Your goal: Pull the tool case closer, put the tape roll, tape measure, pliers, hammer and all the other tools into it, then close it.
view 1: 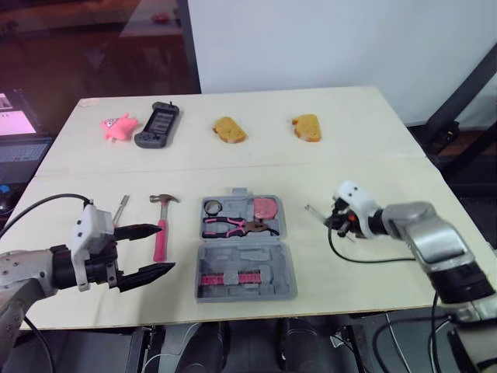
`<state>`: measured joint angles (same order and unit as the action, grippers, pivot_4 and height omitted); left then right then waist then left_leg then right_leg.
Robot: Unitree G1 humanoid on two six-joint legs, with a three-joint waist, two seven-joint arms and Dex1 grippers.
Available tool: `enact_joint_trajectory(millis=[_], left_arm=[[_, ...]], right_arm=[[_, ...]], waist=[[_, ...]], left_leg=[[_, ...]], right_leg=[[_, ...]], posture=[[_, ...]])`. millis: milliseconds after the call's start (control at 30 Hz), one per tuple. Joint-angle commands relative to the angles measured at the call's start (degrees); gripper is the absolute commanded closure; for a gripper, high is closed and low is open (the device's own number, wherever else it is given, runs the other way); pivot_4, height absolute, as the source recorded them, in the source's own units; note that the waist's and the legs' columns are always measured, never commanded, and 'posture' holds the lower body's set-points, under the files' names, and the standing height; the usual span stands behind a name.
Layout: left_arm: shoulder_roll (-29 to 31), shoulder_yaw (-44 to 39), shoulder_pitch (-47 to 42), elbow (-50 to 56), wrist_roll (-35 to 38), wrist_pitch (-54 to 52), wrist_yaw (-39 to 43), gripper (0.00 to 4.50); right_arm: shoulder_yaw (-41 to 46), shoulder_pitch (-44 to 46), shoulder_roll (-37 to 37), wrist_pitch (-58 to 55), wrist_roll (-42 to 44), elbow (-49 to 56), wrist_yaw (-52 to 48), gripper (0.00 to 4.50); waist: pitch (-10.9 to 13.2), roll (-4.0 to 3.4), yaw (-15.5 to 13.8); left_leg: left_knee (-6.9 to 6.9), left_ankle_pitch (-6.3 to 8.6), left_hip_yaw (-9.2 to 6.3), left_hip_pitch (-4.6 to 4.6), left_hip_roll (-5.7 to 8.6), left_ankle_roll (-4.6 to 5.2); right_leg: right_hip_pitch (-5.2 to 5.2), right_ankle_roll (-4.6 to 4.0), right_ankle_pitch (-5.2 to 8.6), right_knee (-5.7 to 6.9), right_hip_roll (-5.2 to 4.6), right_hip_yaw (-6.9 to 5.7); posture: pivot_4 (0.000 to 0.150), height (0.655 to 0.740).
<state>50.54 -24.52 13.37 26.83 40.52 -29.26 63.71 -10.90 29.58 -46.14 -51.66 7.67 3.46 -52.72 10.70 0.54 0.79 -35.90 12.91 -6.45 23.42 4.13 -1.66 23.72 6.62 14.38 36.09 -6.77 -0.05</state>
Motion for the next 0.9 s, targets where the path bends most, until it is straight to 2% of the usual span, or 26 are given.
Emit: enact_joint_trajectory(millis=[33, 167, 267, 433, 600, 733, 900], left_arm=[[-0.1, -2.9, 0.7, -0.3, -0.1, 1.9, 0.7, 0.00], [-0.2, -4.2, 2.0, -0.8, 0.2, 2.5, 1.1, 0.00], [-0.6, -5.8, 4.0, -0.9, 0.5, 2.5, 1.3, 0.00], [-2.4, -10.3, 10.4, 1.0, -0.2, 4.1, 2.3, 0.00], [-4.9, -12.9, 15.5, 2.6, -1.6, 7.0, 2.2, 0.00], [-7.0, -13.6, 20.1, 4.9, -2.5, 8.4, 2.3, 0.00], [-9.0, -15.0, 23.4, 7.1, -2.2, 8.7, 1.3, 0.00]], right_arm=[[-2.8, 5.7, -2.3, -4.0, 1.8, 5.8, -4.5, 4.49], [-10.5, 14.6, -5.2, -7.5, 2.4, 12.6, -11.2, 4.49], [-24.6, 27.7, -9.2, -17.1, 1.2, 16.2, -18.9, 4.49], [-33.4, 39.2, -5.0, -22.3, 5.2, 17.7, -24.1, 4.49], [-39.2, 43.6, 0.9, -24.1, 7.5, 17.8, -25.0, 4.49], [-43.4, 45.0, 8.8, -23.9, 5.4, 12.3, -20.3, 4.49], [-47.2, 44.9, 14.6, -20.4, 3.3, 6.8, -16.8, 4.49]], waist=[[0.0, 0.02, -0.1], [0.0, -0.01, 0.0], [0.1, -0.10, 0.1], [0.1, -0.03, 0.3], [0.1, -0.04, 0.1], [0.1, -0.03, 0.3], [0.1, -0.04, 0.2]], left_leg=[[0.01, 0.00, -0.02, 0.00, 0.00, 0.00], [0.01, 0.00, 0.00, 0.03, 0.00, 0.00], [0.02, 0.01, 0.00, 0.05, 0.00, 0.00], [0.13, 0.01, 0.02, 0.09, -0.02, -0.01], [0.23, 0.01, 0.08, 0.13, 0.00, -0.01], [0.20, 0.00, 0.04, 0.12, -0.02, -0.04], [0.23, 0.00, 0.04, 0.12, 0.00, -0.04]], right_leg=[[-0.01, 0.00, 0.00, -0.01, 0.00, -0.02], [0.02, 0.00, 0.00, -0.03, -0.02, -0.02], [0.07, 0.00, 0.00, -0.03, -0.03, -0.02], [0.25, 0.00, 0.00, 0.00, -0.03, 0.02], [0.43, 0.02, -0.01, 0.01, -0.06, 0.06], [0.59, -0.07, -0.04, 0.03, -0.03, 0.06], [0.67, -0.06, -0.04, 0.02, -0.03, 0.06]], posture=[[0.150, 0.7400], [0.150, 0.7400], [0.150, 0.7400], [0.150, 0.7400], [0.150, 0.7400], [0.150, 0.7400], [0.150, 0.7400]])
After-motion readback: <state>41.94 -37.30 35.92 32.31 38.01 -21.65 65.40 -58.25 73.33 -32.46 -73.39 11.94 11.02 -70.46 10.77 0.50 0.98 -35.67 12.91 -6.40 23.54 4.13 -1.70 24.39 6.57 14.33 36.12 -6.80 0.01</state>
